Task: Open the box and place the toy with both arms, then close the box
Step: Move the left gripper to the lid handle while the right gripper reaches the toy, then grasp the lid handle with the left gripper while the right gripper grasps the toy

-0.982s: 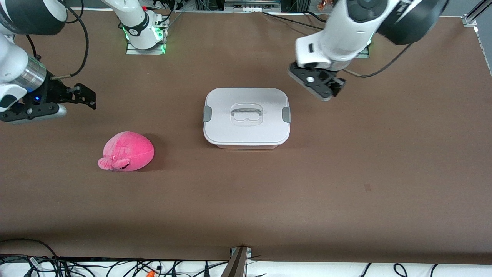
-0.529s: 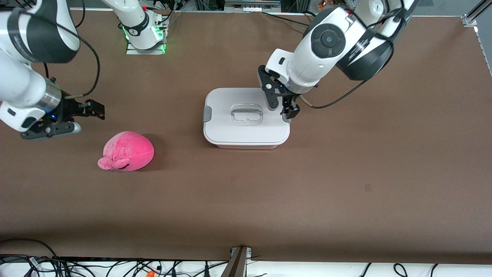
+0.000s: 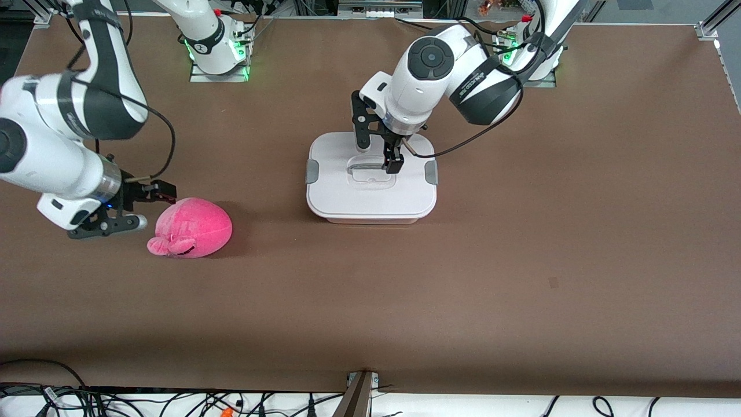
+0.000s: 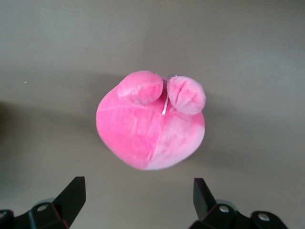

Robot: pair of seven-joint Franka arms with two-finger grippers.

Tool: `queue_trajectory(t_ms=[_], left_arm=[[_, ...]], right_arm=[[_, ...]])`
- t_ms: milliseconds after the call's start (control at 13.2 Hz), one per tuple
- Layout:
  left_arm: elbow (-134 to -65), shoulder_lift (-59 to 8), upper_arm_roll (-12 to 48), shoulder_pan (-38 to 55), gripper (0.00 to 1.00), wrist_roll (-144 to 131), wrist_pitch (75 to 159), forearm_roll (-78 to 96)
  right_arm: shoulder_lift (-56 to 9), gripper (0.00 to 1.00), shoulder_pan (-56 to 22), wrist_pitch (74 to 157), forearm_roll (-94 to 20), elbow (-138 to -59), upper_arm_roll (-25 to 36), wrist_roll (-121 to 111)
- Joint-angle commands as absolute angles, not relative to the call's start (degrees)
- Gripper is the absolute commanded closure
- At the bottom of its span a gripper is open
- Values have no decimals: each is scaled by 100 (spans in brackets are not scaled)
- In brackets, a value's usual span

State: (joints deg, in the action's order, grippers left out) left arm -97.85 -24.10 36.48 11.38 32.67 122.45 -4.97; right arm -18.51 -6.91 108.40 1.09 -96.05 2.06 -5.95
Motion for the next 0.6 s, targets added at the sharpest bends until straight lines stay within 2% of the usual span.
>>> queue_trajectory(t_ms=[0, 76, 302, 378, 453, 529], left_arm=[[-9800, -2539, 3647, 1230, 28, 3067, 12489, -991], [-9809, -2636, 3647, 1257, 36, 3076, 12672, -1289], [-9791, -2865, 3647, 1353, 36, 3050, 13051, -1652], [-9791, -2883, 3656, 1354, 39, 3050, 13052, -1661], [-9808, -2883, 3656, 1354, 52, 3076, 13052, -1661], [-9817, -2900, 3656, 1354, 69, 3137, 13034, -1661]], right_arm=[[-2100, 0, -598, 11345, 88, -9834, 158, -519], [-2240, 0, -572, 11477, -43, -9852, 158, -527], [-2583, 0, -545, 11978, -185, -10001, 158, -536], [-2575, 0, -536, 12075, -185, -10132, 167, -536], [-2575, 0, -536, 12094, -185, -10177, 167, -545], [-2593, 0, -519, 12102, -185, -10186, 167, -545]])
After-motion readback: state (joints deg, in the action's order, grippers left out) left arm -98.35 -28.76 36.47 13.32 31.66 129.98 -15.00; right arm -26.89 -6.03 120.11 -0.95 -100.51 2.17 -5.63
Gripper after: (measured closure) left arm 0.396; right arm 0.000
